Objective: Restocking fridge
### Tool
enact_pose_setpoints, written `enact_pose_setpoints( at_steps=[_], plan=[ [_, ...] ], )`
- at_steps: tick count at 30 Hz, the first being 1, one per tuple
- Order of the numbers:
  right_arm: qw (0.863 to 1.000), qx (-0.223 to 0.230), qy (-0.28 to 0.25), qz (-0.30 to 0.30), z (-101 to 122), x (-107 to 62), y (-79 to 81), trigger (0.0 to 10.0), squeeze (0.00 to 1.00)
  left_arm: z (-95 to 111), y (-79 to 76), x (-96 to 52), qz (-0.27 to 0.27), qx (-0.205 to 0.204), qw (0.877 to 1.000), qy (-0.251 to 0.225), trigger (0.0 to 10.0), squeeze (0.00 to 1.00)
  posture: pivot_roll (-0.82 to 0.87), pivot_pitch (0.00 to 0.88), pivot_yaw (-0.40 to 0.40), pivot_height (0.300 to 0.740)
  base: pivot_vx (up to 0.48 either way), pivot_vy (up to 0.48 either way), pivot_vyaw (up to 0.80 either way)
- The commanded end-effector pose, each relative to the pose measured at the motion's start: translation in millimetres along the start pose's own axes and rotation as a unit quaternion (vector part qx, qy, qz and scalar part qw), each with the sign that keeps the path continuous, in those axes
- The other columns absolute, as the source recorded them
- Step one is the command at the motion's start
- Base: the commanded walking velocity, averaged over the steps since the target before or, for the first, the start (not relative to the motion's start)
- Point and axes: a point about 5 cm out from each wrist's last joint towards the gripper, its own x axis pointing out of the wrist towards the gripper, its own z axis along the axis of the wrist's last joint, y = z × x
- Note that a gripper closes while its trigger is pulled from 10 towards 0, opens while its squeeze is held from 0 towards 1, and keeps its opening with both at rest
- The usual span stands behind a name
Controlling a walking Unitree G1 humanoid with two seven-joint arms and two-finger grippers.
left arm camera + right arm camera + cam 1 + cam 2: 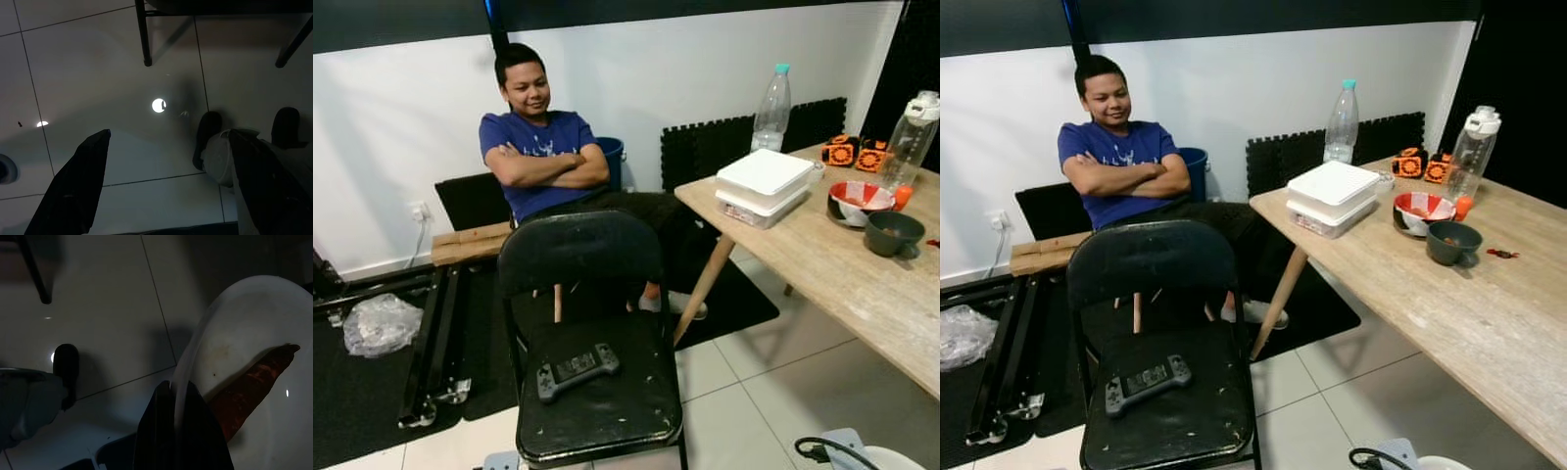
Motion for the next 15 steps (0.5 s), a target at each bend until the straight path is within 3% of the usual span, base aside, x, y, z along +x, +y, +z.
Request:
enact_pose_setpoints(
  at_steps=[1, 15],
  plan=[
    [1.000, 0.000, 0.001, 0.003, -2.1, -0.4, 0.7, 10.0, 0.00, -0.6, -4.1, 0.5, -0.003, -0.008, 1.000, 0.006, 10.0, 0.00, -0.06, 0.000, 0.012, 0.740, -0.259, 0.000, 0.00],
    [1.000, 0.003, 0.018, 0.009, -14.7, -2.5, 4.2, 10.0, 0.00, -10.2, -1.5, -1.3, 0.000, -0.007, 1.000, 0.017, 10.0, 0.00, -0.05, 0.000, 0.017, 0.740, -0.279, 0.000, 0.00]
  ],
)
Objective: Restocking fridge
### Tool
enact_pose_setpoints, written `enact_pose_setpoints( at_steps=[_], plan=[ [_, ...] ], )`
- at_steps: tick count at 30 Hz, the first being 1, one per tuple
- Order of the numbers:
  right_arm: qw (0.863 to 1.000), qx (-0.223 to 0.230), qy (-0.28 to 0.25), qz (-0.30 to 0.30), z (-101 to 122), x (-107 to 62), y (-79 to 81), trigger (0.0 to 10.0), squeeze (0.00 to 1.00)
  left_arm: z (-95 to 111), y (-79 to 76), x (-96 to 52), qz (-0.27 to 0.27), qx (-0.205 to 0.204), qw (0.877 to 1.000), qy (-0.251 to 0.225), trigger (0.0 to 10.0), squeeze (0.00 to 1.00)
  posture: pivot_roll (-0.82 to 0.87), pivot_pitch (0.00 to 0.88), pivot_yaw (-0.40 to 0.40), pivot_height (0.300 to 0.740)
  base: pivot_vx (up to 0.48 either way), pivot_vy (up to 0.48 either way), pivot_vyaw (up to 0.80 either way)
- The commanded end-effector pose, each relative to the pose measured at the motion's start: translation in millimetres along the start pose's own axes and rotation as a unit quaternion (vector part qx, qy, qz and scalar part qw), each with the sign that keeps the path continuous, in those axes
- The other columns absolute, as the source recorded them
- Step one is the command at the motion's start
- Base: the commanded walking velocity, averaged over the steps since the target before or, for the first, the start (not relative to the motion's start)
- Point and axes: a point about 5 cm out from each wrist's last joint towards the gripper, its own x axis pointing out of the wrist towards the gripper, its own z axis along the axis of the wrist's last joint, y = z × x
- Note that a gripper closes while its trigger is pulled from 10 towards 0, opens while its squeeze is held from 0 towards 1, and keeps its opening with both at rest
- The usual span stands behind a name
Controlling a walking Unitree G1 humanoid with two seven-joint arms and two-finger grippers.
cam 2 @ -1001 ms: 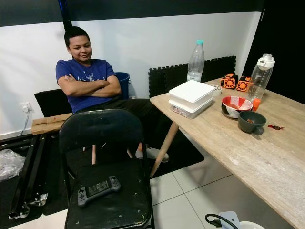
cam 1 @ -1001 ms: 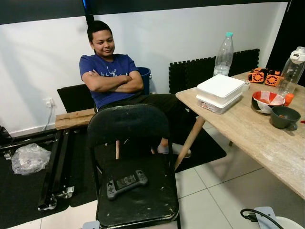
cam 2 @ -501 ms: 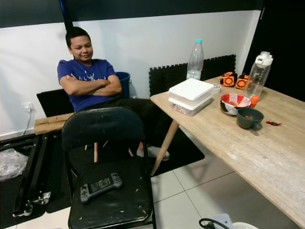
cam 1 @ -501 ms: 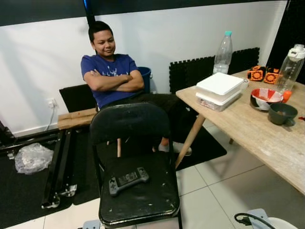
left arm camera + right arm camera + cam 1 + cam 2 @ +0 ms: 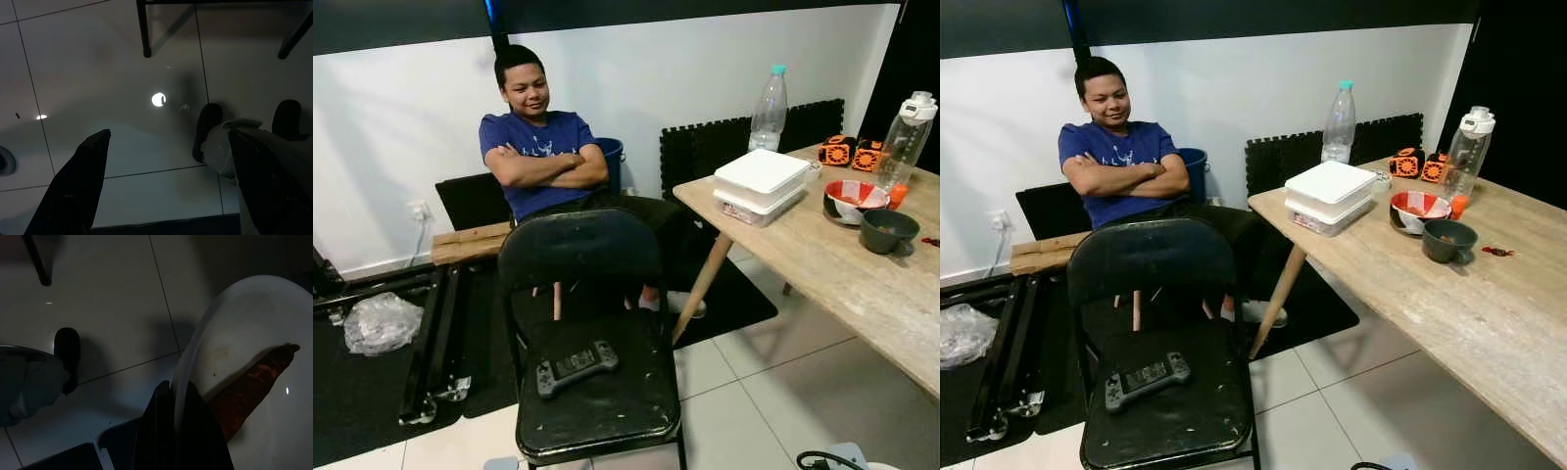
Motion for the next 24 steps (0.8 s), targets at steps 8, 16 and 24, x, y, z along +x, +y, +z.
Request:
enact_pose_setpoints(
  at_steps=[8, 16, 24],
  plan=[
    [1.000, 0.002, -0.005, 0.011, 4.1, 0.5, 9.8, 10.0, 0.00, -3.5, -3.0, -0.2, -0.001, -0.009, 1.000, 0.006, 10.0, 0.00, -0.05, 0.000, 0.016, 0.740, -0.312, 0.000, 0.00],
    [1.000, 0.002, -0.003, 0.013, 3.3, 0.4, 11.0, 10.0, 0.00, -6.3, -5.3, -0.4, -0.003, -0.010, 1.000, 0.009, 10.0, 0.00, -0.05, 0.000, 0.011, 0.740, -0.324, 0.000, 0.00],
    [1.000, 0.001, 0.000, 0.014, 1.7, 0.2, 11.0, 10.0, 0.00, -9.5, -5.9, -0.9, -0.004, -0.012, 1.000, 0.013, 10.0, 0.00, -0.05, 0.000, 0.008, 0.740, -0.327, 0.000, 0.00]
  ],
)
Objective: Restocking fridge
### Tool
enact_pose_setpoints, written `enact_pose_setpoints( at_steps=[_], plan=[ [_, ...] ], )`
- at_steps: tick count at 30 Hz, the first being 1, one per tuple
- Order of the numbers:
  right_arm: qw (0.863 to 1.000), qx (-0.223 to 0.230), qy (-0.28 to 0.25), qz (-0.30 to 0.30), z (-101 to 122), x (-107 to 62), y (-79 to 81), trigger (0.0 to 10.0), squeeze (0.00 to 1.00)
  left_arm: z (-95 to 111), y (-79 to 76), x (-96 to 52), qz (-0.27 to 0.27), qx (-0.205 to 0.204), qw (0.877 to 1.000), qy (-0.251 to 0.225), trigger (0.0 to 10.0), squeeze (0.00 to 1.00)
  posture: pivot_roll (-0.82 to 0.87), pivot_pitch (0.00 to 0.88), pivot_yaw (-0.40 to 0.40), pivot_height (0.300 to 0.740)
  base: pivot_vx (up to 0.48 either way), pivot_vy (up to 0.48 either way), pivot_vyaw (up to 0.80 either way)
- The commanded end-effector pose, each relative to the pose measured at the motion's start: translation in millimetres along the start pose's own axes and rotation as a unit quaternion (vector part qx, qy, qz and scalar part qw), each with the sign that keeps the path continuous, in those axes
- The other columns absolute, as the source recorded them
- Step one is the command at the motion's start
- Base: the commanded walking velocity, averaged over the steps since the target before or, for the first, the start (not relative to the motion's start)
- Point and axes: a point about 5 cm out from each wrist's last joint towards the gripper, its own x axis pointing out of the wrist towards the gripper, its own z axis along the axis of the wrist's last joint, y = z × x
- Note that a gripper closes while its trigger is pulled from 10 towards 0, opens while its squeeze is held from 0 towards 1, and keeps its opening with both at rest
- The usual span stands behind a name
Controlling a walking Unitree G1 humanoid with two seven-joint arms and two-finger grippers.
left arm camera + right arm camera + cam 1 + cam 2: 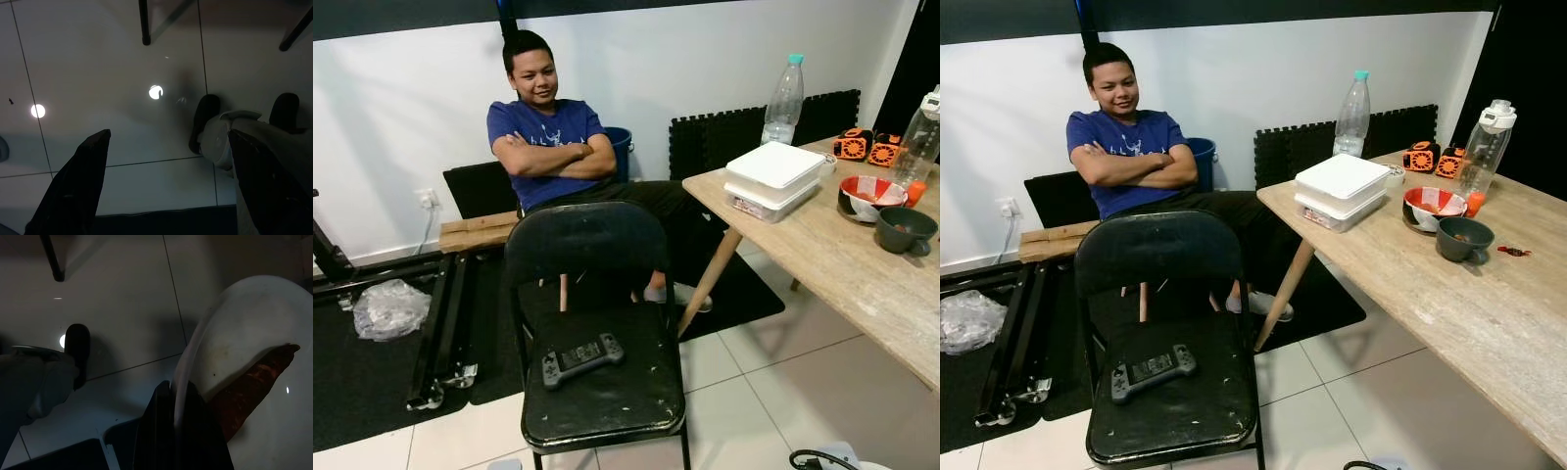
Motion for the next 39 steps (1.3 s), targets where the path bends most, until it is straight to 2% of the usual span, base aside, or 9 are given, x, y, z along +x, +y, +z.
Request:
enact_pose_setpoints(
  at_steps=[1, 39],
  plan=[
    [1.000, -0.003, 0.002, 0.001, -0.7, 0.0, 1.3, 10.0, 0.00, -4.8, -1.1, -0.5, 0.001, -0.005, 1.000, 0.008, 10.0, 0.00, -0.05, 0.000, 0.005, 0.740, -0.326, 0.000, 0.00],
    [1.000, -0.002, 0.006, 0.008, -2.4, -0.2, 4.2, 10.0, 0.00, -5.0, -5.4, -0.3, -0.005, 0.000, 1.000, 0.006, 10.0, 0.00, -0.05, 0.000, 0.003, 0.740, -0.333, 0.000, 0.00]
  ],
)
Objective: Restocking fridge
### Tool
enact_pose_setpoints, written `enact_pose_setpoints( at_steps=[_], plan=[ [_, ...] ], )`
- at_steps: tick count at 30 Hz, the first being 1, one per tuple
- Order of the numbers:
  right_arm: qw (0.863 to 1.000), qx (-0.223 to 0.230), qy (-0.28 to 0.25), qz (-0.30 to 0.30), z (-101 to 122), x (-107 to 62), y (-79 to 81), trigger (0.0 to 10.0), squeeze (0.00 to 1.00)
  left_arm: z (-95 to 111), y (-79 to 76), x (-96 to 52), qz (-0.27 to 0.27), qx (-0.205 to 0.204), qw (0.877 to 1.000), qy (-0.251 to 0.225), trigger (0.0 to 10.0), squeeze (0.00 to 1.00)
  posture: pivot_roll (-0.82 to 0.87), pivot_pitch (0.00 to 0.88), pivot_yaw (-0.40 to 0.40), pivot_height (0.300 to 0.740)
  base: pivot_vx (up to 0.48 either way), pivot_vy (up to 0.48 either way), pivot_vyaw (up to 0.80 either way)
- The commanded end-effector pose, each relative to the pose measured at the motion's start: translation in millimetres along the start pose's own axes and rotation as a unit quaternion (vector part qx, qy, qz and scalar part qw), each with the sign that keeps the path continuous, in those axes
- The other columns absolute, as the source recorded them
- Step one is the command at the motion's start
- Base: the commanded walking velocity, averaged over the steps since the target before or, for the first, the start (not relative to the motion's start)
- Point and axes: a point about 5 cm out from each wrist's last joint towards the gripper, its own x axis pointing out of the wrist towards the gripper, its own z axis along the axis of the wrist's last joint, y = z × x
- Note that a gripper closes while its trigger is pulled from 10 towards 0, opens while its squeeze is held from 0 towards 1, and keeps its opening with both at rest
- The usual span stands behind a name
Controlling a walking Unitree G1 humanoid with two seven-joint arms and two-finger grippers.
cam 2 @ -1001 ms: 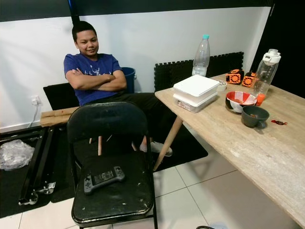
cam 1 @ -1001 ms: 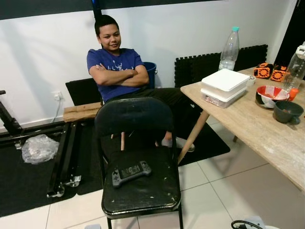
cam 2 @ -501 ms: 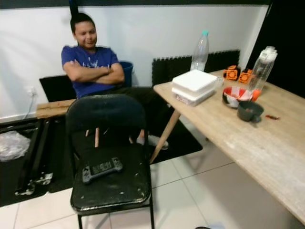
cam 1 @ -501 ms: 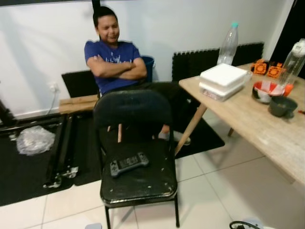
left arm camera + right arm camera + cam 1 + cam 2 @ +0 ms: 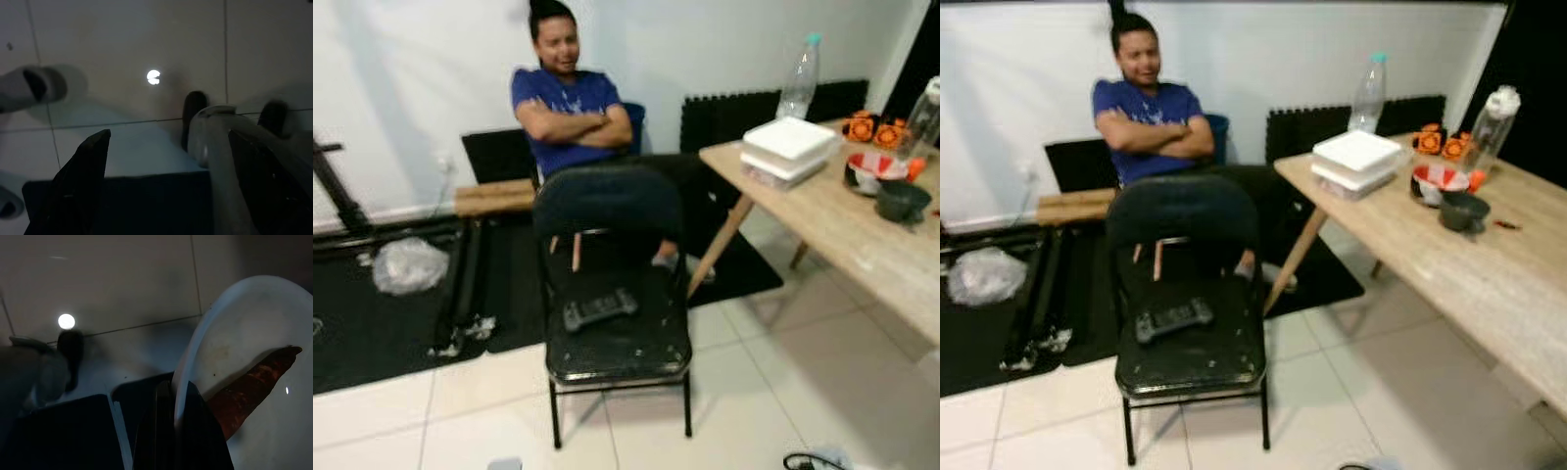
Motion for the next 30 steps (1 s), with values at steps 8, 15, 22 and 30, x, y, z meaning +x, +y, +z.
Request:
enact_pose_setpoints(
  at_steps=[8, 15, 22, 30],
  plan=[
    [1.000, 0.002, 0.004, 0.002, -3.4, -0.5, 0.9, 10.0, 0.00, -6.1, -0.9, -0.8, -0.002, 0.005, 1.000, 0.011, 10.0, 0.00, -0.05, 0.000, 0.007, 0.740, -0.335, 0.000, 0.00],
    [1.000, 0.002, 0.006, 0.004, -4.3, -0.6, 1.7, 10.0, 0.00, -6.1, -1.1, -0.8, -0.003, 0.005, 1.000, 0.011, 10.0, 0.00, -0.05, 0.000, 0.007, 0.740, -0.336, 0.000, 0.00],
    [1.000, 0.001, 0.006, 0.005, -4.7, -0.7, 2.3, 10.0, 0.00, -6.9, -1.3, -0.9, -0.004, 0.006, 1.000, 0.012, 10.0, 0.00, -0.05, 0.000, 0.007, 0.740, -0.334, 0.000, 0.00],
    [1.000, -0.006, 0.004, 0.007, -3.7, -0.5, 2.3, 10.0, 0.00, -7.2, -1.7, -0.9, -0.007, 0.007, 1.000, 0.012, 10.0, 0.00, -0.05, 0.000, 0.003, 0.740, -0.322, 0.000, 0.00]
  ],
)
